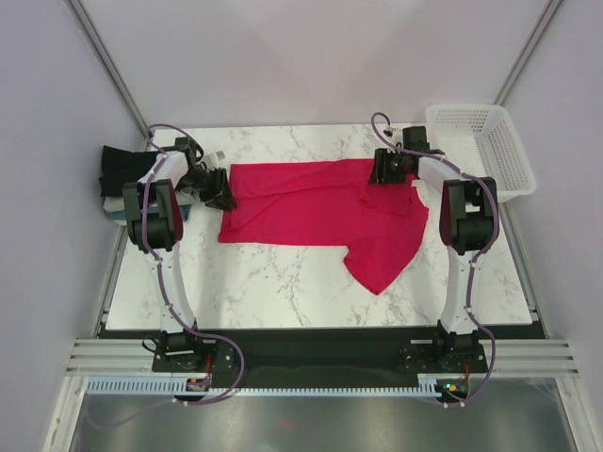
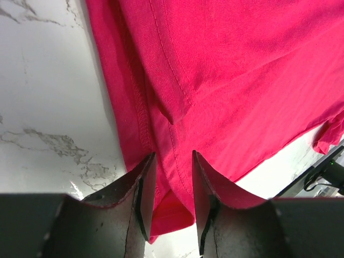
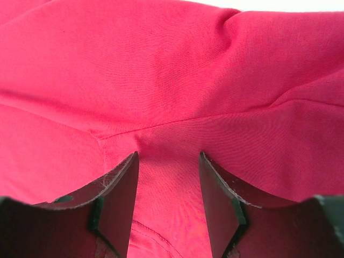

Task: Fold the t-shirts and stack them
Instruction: Fold the tshirt

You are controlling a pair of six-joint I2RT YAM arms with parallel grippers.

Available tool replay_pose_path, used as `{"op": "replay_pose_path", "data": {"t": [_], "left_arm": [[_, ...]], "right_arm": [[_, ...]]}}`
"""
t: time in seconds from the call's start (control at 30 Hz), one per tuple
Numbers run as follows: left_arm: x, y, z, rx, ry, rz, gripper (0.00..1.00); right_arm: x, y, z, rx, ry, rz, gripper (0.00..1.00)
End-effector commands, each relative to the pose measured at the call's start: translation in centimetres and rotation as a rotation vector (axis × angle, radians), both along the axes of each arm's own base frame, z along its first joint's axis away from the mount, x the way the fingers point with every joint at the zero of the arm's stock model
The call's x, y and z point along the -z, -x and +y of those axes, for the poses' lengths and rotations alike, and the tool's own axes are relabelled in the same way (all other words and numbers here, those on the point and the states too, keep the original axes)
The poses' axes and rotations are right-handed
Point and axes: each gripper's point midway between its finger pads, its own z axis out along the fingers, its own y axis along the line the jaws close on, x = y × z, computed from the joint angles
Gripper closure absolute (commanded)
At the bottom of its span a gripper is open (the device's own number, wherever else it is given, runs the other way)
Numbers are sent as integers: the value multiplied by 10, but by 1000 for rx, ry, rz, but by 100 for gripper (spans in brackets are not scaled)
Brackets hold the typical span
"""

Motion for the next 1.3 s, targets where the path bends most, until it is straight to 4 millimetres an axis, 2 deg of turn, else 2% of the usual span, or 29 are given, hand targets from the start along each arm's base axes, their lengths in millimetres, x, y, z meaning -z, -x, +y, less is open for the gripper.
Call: {"op": "replay_pose_path", "data": {"t": [0.0, 0.5, 0.6, 0.7, 0.77, 0.97, 1.1, 1.27], "left_arm": [[-12, -5, -1, -17, 0, -23, 60], [-2, -3, -7, -3, 9, 2, 66], [-1, -2, -7, -3, 9, 3, 73], [-2, -3, -6, -4, 3, 1, 85], [-2, -3, -4, -7, -9, 1, 98], [-2, -2, 5, -10, -67, 0, 98], [-9, -7, 11, -23, -94, -23, 98], [-9, -12, 16, -27, -117, -36, 98]], "right_arm": [[14, -3, -3, 0, 36, 7, 43], [14, -3, -5, 1, 46, 4, 43], [15, -4, -5, 2, 47, 3, 43], [15, -4, -5, 3, 47, 3, 43], [15, -3, -5, 3, 47, 5, 43], [19, 0, -6, 4, 51, 16, 43], [19, 0, -7, 3, 59, 13, 43], [22, 0, -7, 4, 62, 18, 43]]}}
